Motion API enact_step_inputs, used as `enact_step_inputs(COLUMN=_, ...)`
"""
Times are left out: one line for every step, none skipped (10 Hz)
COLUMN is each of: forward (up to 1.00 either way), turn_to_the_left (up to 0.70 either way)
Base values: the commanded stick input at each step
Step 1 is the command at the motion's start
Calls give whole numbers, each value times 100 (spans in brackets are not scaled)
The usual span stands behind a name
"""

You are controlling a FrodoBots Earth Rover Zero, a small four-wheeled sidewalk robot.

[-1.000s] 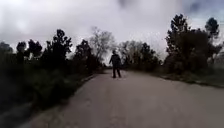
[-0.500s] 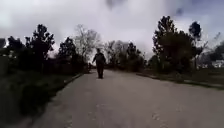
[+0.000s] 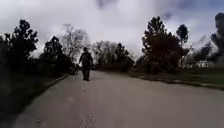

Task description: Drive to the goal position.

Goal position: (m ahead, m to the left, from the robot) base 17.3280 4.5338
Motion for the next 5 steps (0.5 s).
enact_step_inputs(forward=70, turn_to_the_left=0)
enact_step_inputs(forward=70, turn_to_the_left=0)
enact_step_inputs(forward=70, turn_to_the_left=0)
enact_step_inputs(forward=70, turn_to_the_left=0)
enact_step_inputs(forward=70, turn_to_the_left=0)
